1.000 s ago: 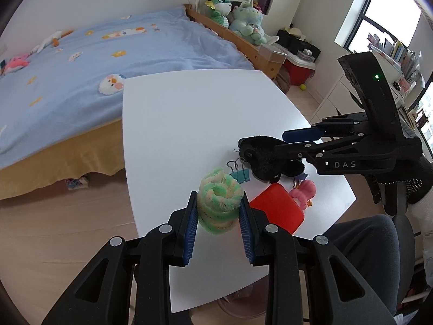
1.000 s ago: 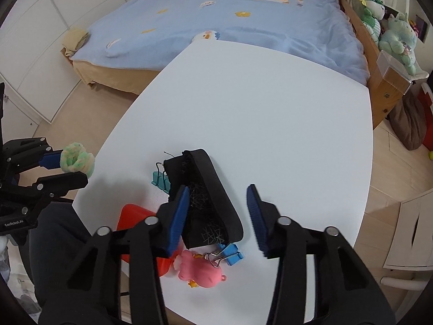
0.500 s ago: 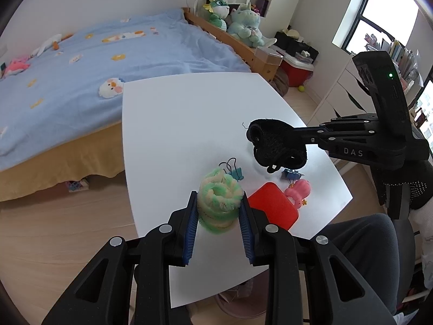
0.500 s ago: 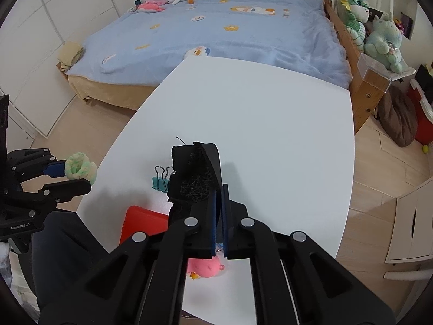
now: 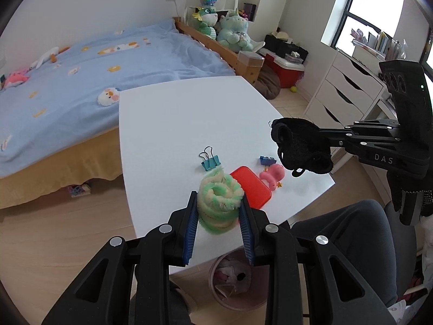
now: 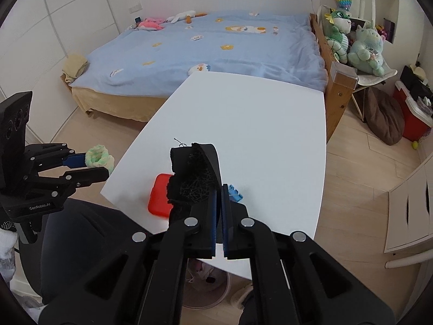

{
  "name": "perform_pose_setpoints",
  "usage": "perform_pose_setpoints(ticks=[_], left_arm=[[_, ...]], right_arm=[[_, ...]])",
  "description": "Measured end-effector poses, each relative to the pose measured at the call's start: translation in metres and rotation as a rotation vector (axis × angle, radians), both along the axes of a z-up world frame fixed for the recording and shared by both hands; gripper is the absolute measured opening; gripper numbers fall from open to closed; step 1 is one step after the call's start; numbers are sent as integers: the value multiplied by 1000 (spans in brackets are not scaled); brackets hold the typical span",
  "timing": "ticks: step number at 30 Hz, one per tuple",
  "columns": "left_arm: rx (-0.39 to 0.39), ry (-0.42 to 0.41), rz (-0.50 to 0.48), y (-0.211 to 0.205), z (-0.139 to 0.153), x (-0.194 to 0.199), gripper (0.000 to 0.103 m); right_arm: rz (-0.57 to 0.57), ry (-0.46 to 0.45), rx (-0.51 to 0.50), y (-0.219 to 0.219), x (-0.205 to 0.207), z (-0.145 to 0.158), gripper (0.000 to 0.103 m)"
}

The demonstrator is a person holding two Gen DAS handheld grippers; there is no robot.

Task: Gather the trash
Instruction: 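Carry the plush with the left tool while the right tool carries the hat into the wastebasket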

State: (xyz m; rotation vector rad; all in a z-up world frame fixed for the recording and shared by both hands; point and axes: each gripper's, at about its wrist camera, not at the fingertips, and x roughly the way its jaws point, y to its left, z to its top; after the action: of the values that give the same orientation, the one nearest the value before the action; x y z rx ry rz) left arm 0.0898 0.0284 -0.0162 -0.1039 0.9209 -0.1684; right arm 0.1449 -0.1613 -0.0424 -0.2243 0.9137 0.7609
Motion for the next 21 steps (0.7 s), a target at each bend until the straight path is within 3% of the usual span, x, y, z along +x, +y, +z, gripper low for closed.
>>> perform_pose_setpoints(ticks=[10, 21], left_arm=[[7, -15, -10, -17, 3, -39, 29], [-24, -19, -33, -35, 1, -76, 29]], right_arm=[[2, -21, 37, -31, -62, 10, 3], [27, 38, 49, -47, -122, -15, 3]])
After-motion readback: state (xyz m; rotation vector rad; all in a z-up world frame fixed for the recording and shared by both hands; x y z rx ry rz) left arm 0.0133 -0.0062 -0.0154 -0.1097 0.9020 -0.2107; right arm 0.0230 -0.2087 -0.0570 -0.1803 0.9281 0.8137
